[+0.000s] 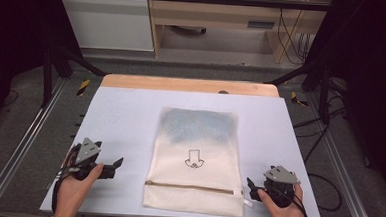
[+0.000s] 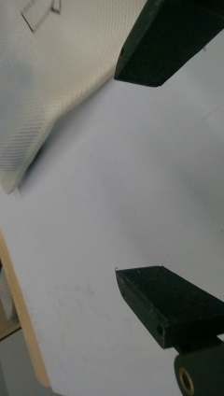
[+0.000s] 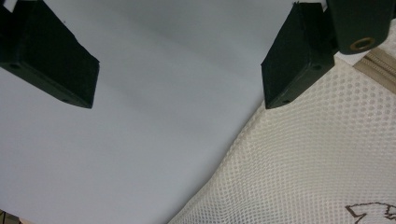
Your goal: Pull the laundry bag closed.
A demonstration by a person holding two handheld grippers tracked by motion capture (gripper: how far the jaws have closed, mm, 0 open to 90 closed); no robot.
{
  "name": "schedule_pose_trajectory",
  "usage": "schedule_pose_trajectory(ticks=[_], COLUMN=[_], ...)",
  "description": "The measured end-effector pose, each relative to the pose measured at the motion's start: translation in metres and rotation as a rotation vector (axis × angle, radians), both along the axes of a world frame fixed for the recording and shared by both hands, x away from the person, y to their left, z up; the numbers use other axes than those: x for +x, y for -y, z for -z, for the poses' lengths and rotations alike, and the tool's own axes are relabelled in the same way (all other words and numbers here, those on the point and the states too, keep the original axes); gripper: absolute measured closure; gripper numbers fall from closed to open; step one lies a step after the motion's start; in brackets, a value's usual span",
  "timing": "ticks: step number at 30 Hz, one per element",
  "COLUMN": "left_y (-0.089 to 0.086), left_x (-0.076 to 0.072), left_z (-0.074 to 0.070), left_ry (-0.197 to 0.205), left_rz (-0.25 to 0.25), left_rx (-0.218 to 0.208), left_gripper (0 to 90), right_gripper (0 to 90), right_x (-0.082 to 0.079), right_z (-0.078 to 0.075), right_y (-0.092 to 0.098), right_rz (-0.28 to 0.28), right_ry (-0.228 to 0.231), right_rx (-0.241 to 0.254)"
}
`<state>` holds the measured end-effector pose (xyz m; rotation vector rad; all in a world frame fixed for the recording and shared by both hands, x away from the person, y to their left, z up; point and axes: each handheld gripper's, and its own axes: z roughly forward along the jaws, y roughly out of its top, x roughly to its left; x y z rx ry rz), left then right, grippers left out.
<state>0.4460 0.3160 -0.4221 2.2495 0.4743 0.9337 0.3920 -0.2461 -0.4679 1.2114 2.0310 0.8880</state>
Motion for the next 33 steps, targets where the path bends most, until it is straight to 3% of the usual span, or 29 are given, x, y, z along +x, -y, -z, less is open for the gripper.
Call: schedule_pose_trajectory(ticks=[2,5,7,9,11,15,20,23,28,33], left_y=[-0.002,-0.005,-0.005,-0.001,0.001,0.001,0.000,0.002,0.006,0.005], left_x=[-0.006,-0.025,-0.032,-0.032,-0.025,-0.018,-0.019,-0.019,-0.017,-0.016], left_z=[0.000,0.001,0.005,0.008,0.008,0.009,0.011,0.012,0.013,0.013], left_ry=[-0.011,-0.011,-0.026,-0.032,-0.017,-0.006,-0.025,-0.031,-0.036,-0.036], left_rz=[-0.003,-0.016,-0.055,-0.097,-0.069,-0.047,-0.064,-0.067,-0.048,-0.047], left_rx=[-0.012,0.009,-0.057,-0.075,-0.021,0.043,0.049,0.052,0.083,0.088], left_gripper=[5.1,5.3,5.2,5.2,5.2,5.0,5.1,5.2,5.2,5.2], right_gripper=[12.0,12.6,12.5,12.6,12.2,12.7,16.4,19.0,21.8,24.9], right_x=[0.000,-0.002,-0.003,-0.003,-0.002,0.001,0.008,0.010,0.018,0.025], right_z=[0.000,-0.001,-0.001,-0.002,-0.004,-0.011,-0.016,-0.019,-0.037,-0.044], right_y=[0.000,0.000,-0.001,-0.003,-0.006,-0.018,-0.036,-0.044,-0.073,-0.089], right_rz=[-0.001,0.000,0.008,0.008,-0.005,-0.055,-0.138,-0.156,-0.248,-0.288], right_ry=[-0.008,-0.016,-0.023,-0.031,-0.041,-0.069,-0.106,-0.109,-0.131,-0.137], right_rx=[0.005,-0.001,-0.007,-0.011,-0.010,-0.038,-0.061,-0.072,-0.124,-0.157])
